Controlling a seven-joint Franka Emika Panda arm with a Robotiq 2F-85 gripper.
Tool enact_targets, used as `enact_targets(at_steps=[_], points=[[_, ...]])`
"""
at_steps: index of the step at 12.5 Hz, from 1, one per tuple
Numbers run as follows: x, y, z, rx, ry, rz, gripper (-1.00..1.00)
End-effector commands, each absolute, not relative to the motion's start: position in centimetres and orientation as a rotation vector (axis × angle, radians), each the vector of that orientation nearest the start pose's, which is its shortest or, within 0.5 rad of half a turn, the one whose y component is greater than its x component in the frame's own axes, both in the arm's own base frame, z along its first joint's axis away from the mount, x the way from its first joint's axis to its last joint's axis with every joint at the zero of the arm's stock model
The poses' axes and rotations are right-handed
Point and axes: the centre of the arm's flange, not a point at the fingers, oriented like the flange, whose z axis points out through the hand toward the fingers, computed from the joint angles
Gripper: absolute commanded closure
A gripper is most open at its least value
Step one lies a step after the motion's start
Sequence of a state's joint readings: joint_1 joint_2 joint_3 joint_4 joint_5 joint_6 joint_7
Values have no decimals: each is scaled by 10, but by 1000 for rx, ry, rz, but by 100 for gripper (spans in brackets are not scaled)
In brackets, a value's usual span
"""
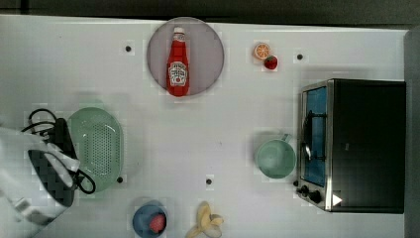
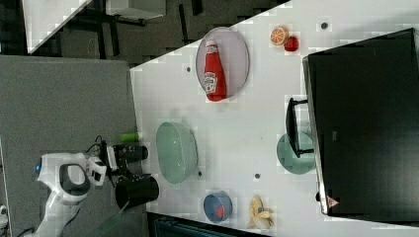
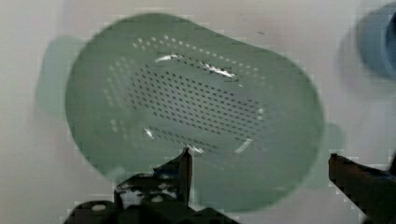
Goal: Drag strainer left to right.
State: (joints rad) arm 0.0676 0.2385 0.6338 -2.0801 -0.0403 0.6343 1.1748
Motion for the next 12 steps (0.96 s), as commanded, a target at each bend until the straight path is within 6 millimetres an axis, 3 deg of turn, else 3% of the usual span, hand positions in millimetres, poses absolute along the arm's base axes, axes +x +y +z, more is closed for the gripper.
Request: enact_targets(at_steps=[1,6,12], points=[[452,347,284,-2323,2177,268,-100],[456,343,212,-2293,2140,321,-100],[451,315,165,-2281,2148,281,-100]])
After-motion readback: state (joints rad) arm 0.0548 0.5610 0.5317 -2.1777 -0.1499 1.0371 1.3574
